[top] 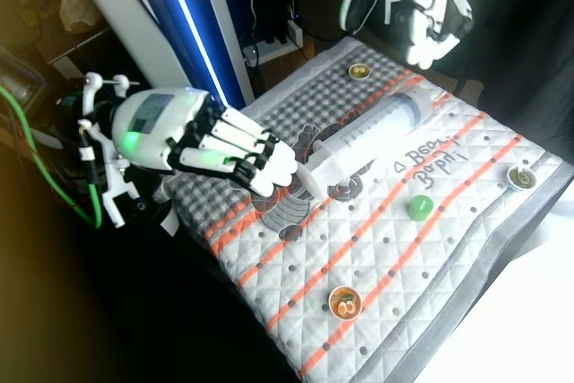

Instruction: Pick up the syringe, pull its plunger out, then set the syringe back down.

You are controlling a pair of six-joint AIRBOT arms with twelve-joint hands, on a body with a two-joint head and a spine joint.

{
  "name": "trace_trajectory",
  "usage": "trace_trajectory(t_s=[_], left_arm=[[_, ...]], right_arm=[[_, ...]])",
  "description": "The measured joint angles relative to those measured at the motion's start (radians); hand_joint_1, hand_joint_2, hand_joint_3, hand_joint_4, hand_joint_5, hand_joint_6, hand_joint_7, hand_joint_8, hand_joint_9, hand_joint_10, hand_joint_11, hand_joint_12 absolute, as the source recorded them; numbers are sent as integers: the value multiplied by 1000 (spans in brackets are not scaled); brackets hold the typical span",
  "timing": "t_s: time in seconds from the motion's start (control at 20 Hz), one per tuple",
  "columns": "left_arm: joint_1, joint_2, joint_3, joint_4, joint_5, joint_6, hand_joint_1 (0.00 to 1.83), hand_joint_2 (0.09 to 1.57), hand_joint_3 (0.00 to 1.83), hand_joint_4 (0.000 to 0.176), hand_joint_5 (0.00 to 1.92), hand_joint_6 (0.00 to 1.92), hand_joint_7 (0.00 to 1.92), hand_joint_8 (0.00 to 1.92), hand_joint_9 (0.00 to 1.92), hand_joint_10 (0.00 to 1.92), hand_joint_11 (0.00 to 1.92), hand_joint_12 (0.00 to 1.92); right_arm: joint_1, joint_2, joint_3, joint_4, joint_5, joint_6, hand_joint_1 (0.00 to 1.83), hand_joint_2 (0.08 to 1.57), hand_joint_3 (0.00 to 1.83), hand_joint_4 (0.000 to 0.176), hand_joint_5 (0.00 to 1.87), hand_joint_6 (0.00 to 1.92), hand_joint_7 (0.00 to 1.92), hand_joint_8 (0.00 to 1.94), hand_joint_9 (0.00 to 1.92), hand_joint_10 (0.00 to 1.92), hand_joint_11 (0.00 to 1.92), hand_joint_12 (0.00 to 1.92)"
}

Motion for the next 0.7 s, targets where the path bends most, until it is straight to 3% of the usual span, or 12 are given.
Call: trace_trajectory(t_s=[0.05,0.1,0.2,0.25,0.3,0.35,0.4,0.55,0.6,0.65,0.7], left_arm=[[0,-4,3,5,-4,0,882,760,54,0,156,2,103,20,110,62,0,1200],[0,-6,5,1,-15,0,859,777,42,6,154,1,109,11,115,60,0,1225],[0,-13,13,1,-26,0,890,762,22,0,249,25,76,0,79,38,0,1153],[-1,-20,24,-3,-31,0,864,771,19,0,254,17,100,6,111,49,0,1234],[-2,-32,38,-3,-45,-1,943,780,20,0,228,4,162,29,161,70,0,1250],[-11,-45,58,-14,-69,0,945,775,13,0,216,1,190,23,182,80,0,1289],[-25,-66,87,-20,-113,0,920,772,9,0,224,4,210,26,201,88,0,1293],[-71,-105,131,0,-217,0,953,715,0,0,169,2,84,0,33,10,0,903],[-88,-117,144,16,-254,0,961,703,0,13,139,0,47,0,7,2,0,916],[-107,-133,158,36,-300,-2,964,688,0,0,137,1,44,1,18,7,0,1052],[-114,-143,167,44,-320,0,964,688,0,0,137,1,44,1,18,7,0,1052]], right_arm=[[0,-3,0,-3,-1,0,842,857,10,56,264,15,191,1,153,10,0,593],[0,-5,0,-3,-3,0,827,854,5,38,276,14,201,3,167,12,0,666],[0,-5,2,2,-3,0,834,856,3,24,285,10,208,3,179,10,0,765],[0,-5,5,4,-3,0,831,856,2,18,289,9,210,2,186,11,0,811],[0,-6,5,6,-2,1,835,859,3,1,282,4,200,0,179,7,0,814],[-1,-8,6,5,-2,2,841,864,5,10,285,5,208,4,181,7,0,817],[-2,-13,7,7,-2,5,830,875,9,3,274,1,210,4,181,6,0,822],[-3,-15,15,4,-2,24,854,878,7,4,294,7,239,10,210,14,0,784],[-3,-15,18,5,-2,27,865,879,5,5,288,3,240,6,207,10,0,710],[-4,-15,19,5,-3,28,854,885,7,4,281,0,237,3,200,6,0,690],[-6,-15,19,5,-2,29,854,885,7,4,281,0,237,3,200,6,0,690]])
